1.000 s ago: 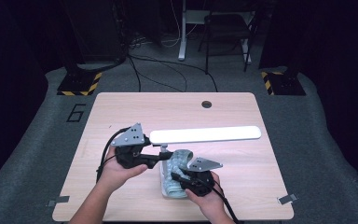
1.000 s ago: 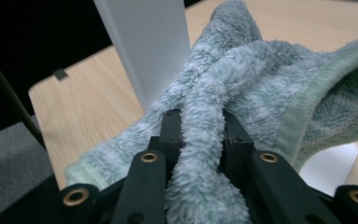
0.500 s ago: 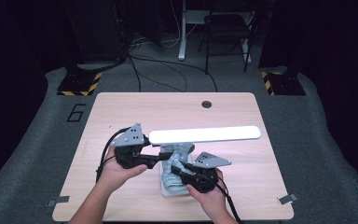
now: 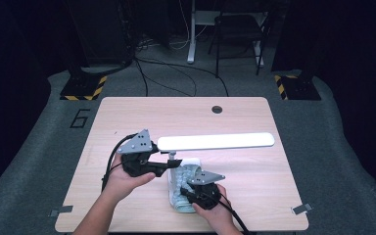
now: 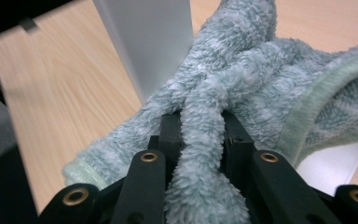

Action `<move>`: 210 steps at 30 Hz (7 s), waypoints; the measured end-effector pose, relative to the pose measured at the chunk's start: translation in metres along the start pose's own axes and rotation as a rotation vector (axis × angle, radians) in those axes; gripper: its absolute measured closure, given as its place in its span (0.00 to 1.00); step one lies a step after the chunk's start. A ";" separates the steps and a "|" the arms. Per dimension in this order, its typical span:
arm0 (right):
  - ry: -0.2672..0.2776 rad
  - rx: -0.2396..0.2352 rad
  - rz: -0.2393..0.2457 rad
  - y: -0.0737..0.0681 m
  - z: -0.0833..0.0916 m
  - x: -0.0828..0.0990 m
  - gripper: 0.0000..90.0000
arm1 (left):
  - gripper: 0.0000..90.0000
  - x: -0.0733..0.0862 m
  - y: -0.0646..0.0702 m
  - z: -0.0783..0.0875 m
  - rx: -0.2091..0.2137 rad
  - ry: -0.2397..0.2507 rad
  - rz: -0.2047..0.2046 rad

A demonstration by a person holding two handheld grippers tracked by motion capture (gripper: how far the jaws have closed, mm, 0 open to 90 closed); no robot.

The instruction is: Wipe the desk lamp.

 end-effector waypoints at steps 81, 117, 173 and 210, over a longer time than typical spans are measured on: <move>0.223 -0.032 -0.063 0.005 0.056 -0.076 0.81 | 0.57 0.145 -0.006 -0.051 -0.003 -0.051 0.043; 0.264 -0.056 -0.053 -0.013 0.060 -0.086 0.80 | 0.58 0.147 -0.006 -0.053 -0.032 -0.090 0.014; 0.536 -0.120 -0.063 -0.030 0.119 -0.154 0.81 | 0.58 0.146 -0.005 -0.056 -0.054 -0.096 0.036; 0.667 0.033 -0.093 0.002 0.172 -0.140 0.83 | 0.59 0.095 -0.004 -0.034 -0.122 0.045 0.009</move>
Point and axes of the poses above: each handheld gripper's, and its own axes: z roughly backward along the jaws, x roughly out of its underside, y roughly to its right, the point moved 10 cm from there along -z, roughly forward along the jaws, and after that the axes turned 3 degrees about y, right-handed, at the moved point
